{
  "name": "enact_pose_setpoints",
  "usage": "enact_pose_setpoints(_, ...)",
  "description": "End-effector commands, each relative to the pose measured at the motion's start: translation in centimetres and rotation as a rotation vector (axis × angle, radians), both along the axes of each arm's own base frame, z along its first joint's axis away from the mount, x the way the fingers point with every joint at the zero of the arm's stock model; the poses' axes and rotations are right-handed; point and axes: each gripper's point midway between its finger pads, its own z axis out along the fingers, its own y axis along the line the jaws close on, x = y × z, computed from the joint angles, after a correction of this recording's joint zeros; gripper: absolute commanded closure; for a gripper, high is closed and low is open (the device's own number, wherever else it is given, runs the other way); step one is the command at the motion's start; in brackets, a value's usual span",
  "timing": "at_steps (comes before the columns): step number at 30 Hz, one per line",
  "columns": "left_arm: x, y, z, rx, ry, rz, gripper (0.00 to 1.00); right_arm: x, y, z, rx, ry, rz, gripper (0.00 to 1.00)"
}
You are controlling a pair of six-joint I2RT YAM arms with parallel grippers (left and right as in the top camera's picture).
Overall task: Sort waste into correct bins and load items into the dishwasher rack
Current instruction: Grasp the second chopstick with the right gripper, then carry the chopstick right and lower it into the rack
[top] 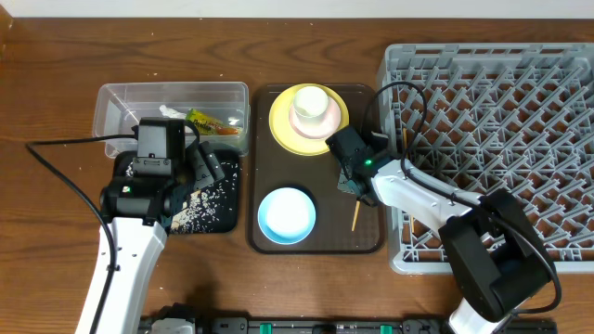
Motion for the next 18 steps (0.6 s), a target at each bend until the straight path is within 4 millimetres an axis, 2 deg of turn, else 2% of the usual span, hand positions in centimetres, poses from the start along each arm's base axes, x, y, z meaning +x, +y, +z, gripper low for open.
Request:
enact_pose_setpoints(1, -0.1, 0.4, -0.3, 0.020, 0.010, -0.004, 0.10, -1.7, 0.6, -1.7, -0.008, 0.064, 0.081, 0.99)
enact_pose_setpoints(4, -0.1, 0.4, -0.3, 0.020, 0.010, -0.004, 0.10, -1.2, 1.0, -0.5, -0.012, 0.044, 0.166, 0.99)
enact_pose_setpoints(7, -0.1, 0.4, -0.3, 0.020, 0.010, -0.004, 0.10, -0.5, 1.7, 2.0, 0.014, -0.005, 0.199, 0.99)
enact_pose_setpoints(12, -0.1, 0.4, -0.3, 0.020, 0.010, -0.004, 0.10, 0.7, 2.1, 8.0, 0.078, -0.162, 0.204, 0.99)
enact_pose_setpoints(18, -0.1, 0.4, -0.3, 0.021, 0.010, -0.005, 0.10, 1.5, 0.6, 14.3, 0.056, -0.334, 0.268, 0.99)
